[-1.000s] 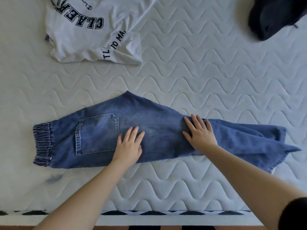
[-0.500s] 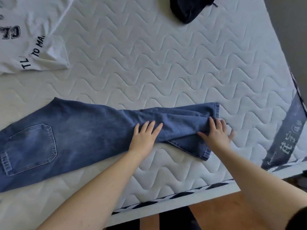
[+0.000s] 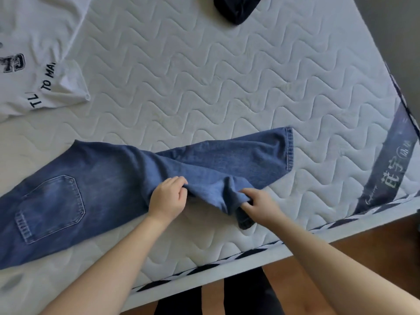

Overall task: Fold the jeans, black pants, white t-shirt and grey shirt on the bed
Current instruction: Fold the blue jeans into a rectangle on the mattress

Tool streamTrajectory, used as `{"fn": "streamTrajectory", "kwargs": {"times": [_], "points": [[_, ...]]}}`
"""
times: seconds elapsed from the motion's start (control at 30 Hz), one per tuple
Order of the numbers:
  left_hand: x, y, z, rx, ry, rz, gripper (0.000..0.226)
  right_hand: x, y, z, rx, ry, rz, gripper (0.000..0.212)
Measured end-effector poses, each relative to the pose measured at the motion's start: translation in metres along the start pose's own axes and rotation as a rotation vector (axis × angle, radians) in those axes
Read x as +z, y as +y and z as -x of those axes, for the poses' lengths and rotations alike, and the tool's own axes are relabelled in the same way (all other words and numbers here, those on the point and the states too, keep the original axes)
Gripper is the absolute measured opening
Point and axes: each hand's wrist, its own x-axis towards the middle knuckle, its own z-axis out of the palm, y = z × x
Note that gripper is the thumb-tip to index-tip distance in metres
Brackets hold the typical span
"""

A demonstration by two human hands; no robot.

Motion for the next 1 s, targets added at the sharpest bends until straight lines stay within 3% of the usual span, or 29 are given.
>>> {"fn": "streamTrajectory", "kwargs": {"times": [0.13, 0.23, 0.33, 0.47, 0.53, 0.63, 0.8, 0.9, 1.0], "points": [[-0.021, -0.037, 0.041, -0.005, -0.049, -0.049, 0.033, 0.044, -0.034, 0.002, 0.037, -0.125, -0.24, 0.028], [-0.036, -0.068, 0.071, -0.056, -0.088, -0.072, 0.033, 0.073, -0.075, 0.0, 0.222, -0.093, -0.683, 0.028], [-0.052, -0.1, 0.095, -0.21, -0.056, 0.066, 0.037, 0.093, -0.123, -0.014, 0.339, -0.081, -1.034, 0.024], [-0.073, -0.139, 0.121, -0.539, 0.129, 0.265, 0.013, 0.119, -0.2, -0.04, 0.28, -0.181, -1.304, 0.022], [-0.08, -0.153, 0.133, -0.743, 0.259, 0.334, 0.01, 0.137, -0.243, -0.051, 0.17, -0.302, -1.256, 0.02], [-0.088, -0.17, 0.145, -0.97, 0.431, 0.394, 0.013, 0.168, -0.293, -0.059, 0.023, -0.439, -0.965, 0.02], [-0.083, -0.197, 0.159, -1.256, 0.287, 0.408, 0.025, 0.199, -0.29, -0.069, -0.043, -0.384, -0.649, 0.038], [-0.085, -0.184, 0.157, -1.249, 0.419, 0.386, 0.018, 0.19, -0.248, -0.076, 0.001, -0.28, -0.477, 0.039], [-0.086, -0.163, 0.149, -0.948, 0.516, 0.183, 0.019, 0.169, -0.198, -0.08, 0.071, -0.128, -0.297, 0.037]]}}
